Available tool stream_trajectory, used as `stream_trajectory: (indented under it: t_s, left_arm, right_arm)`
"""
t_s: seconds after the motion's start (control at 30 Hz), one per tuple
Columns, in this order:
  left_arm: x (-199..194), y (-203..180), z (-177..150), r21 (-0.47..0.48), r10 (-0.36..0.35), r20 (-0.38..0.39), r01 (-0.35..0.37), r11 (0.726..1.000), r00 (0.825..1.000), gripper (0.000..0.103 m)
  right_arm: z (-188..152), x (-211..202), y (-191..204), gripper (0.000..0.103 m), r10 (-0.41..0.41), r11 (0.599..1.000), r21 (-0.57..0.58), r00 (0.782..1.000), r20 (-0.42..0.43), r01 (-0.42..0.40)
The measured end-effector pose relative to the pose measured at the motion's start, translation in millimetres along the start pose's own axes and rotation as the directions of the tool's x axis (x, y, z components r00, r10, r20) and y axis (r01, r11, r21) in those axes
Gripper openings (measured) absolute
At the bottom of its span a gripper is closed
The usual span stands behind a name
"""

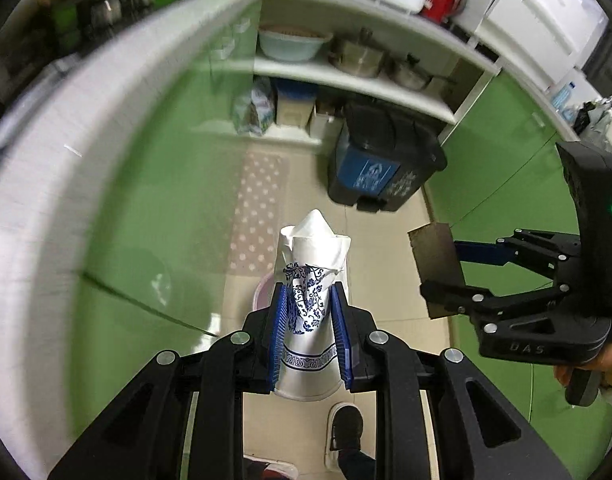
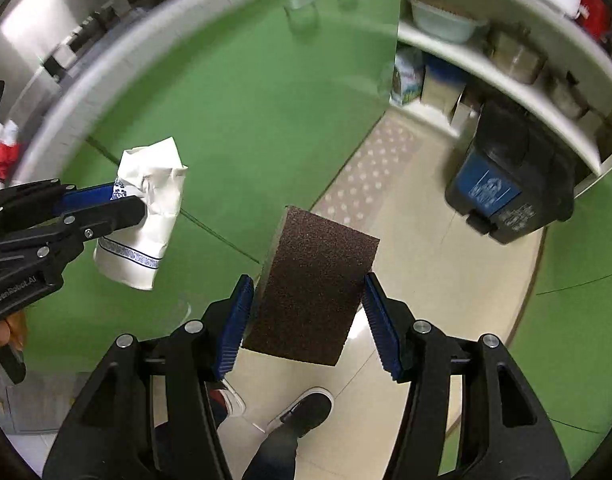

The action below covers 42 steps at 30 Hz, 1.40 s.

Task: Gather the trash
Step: 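Carry both items to the pink wastebasket and open both grippers to drop them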

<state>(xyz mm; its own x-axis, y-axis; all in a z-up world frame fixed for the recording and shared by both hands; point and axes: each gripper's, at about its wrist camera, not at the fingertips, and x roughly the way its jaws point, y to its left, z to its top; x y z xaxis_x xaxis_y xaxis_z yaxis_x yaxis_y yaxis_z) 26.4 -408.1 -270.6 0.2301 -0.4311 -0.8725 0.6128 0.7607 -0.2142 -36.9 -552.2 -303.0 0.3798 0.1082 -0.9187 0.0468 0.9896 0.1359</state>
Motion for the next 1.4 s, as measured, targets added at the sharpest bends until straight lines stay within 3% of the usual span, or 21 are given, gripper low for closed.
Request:
stream_trajectory:
  t_s: [0.17, 0.37, 0.4, 0.47, 0.5, 0.73, 1.07, 1.17, 1.23, 1.27, 1.3, 1.4]
  left_arm:
    - [59, 11, -5, 0.008, 0.008, -0.043, -0.008, 1.000, 0.999, 0.022]
    - [103, 25, -8, -0.002, 0.009, -0.064, -0.009, 1.000, 0.998, 0.022]
    - [108, 27, -9, 0.000, 0.010, -0.066, -0.010, 1.000, 0.998, 0.022]
    - [119, 29, -8, 0.003, 0.011, -0.073, -0.011, 1.000, 0.997, 0.022]
    - [123, 30, -8, 0.005, 0.011, -0.075, -0.011, 1.000, 0.997, 0.022]
    - [139, 29, -9, 0.017, 0.002, -0.088, 0.000, 1.000, 0.996, 0.023]
    - [172, 12, -7, 0.052, -0.020, -0.135, 0.027, 0.998, 0.991, 0.025]
    - [178, 7, -4, 0.067, -0.017, -0.142, 0.026, 0.997, 0.990, 0.033]
    - [180, 5, -1, 0.072, -0.008, -0.134, 0.018, 0.997, 0.991, 0.057]
    - [181, 4, 0, 0.070, -0.009, -0.127, 0.018, 0.997, 0.992, 0.088]
    - [180, 3, 1, 0.068, -0.009, -0.102, 0.016, 0.998, 0.995, 0.097]
    - [187, 0, 2, 0.074, -0.002, -0.117, 0.011, 0.997, 0.993, 0.097]
  right_arm:
    - [-2, 75, -22, 0.056, 0.022, 1.000, 0.011, 0.999, -0.031, -0.021]
    - [-5, 147, -39, 0.058, 0.042, 0.999, 0.034, 0.998, -0.057, -0.040]
    - [-5, 157, -41, 0.060, 0.039, 0.999, 0.036, 0.997, -0.064, -0.037]
    - [-7, 172, -45, 0.078, 0.036, 0.998, 0.045, 0.997, -0.071, -0.033]
    - [-7, 176, -47, 0.085, 0.029, 0.999, 0.048, 0.997, -0.067, -0.026]
    - [-13, 181, -62, 0.094, -0.004, 0.996, 0.090, 0.998, -0.065, 0.010]
    - [-23, 154, -94, 0.095, -0.094, 0.983, 0.149, 0.992, -0.080, 0.105]
    - [-29, 144, -104, 0.095, -0.097, 0.979, 0.172, 0.993, -0.073, 0.109]
    - [-33, 141, -108, 0.095, -0.098, 0.977, 0.183, 0.993, -0.071, 0.110]
    - [-34, 138, -111, 0.095, -0.097, 0.976, 0.190, 0.993, -0.069, 0.108]
    - [-35, 137, -114, 0.095, -0.099, 0.975, 0.194, 0.993, -0.069, 0.110]
    - [-38, 134, -118, 0.095, -0.103, 0.973, 0.202, 0.993, -0.064, 0.114]
